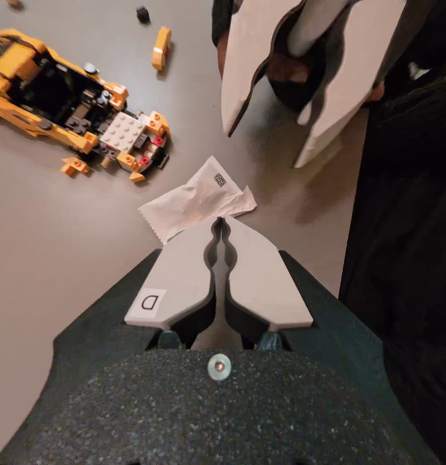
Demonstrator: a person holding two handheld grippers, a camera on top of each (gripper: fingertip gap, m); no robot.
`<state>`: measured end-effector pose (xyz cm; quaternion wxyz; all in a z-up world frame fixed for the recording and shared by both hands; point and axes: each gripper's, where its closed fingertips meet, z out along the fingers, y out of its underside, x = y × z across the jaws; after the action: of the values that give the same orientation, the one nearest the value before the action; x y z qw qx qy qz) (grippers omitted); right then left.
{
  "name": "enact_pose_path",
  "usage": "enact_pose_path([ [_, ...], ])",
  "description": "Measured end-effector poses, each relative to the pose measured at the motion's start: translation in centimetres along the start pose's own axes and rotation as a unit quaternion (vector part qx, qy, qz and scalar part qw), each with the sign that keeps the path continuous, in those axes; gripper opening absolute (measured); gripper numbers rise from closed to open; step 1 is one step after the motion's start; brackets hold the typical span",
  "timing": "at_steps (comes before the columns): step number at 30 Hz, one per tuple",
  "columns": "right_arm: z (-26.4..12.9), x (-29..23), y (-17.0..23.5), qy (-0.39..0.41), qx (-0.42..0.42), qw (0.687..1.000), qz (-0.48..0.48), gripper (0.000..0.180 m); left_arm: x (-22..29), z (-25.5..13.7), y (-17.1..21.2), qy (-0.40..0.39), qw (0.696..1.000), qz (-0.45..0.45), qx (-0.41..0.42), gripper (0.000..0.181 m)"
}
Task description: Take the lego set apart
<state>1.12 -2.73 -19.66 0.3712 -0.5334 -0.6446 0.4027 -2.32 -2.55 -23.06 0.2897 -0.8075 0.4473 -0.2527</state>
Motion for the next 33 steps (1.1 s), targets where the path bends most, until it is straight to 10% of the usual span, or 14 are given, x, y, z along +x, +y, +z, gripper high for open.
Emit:
enact_pose_path([
  [11, -4.2, -0.4, -7.1, -0.113, 0.253, 0.950, 0.143, 0.054, -1.0, -4.1, -3.6, 0.029, 0.979, -0.048, 0.195, 0.040],
  [24, -3.6, 0.0, -6.3, -0.083, 0.218, 0.963, 0.138, 0.050, -2.8, -1.6, 0.3, -0.039, 0.985, 0.163, 0.040, 0.057],
  [33, -3.5, 2.2, -4.1, -0.014, 0.178, 0.975, 0.135, 0.042, -4.3, 1.9, 2.3, -0.011, 0.984, 0.175, -0.039, 0.033],
])
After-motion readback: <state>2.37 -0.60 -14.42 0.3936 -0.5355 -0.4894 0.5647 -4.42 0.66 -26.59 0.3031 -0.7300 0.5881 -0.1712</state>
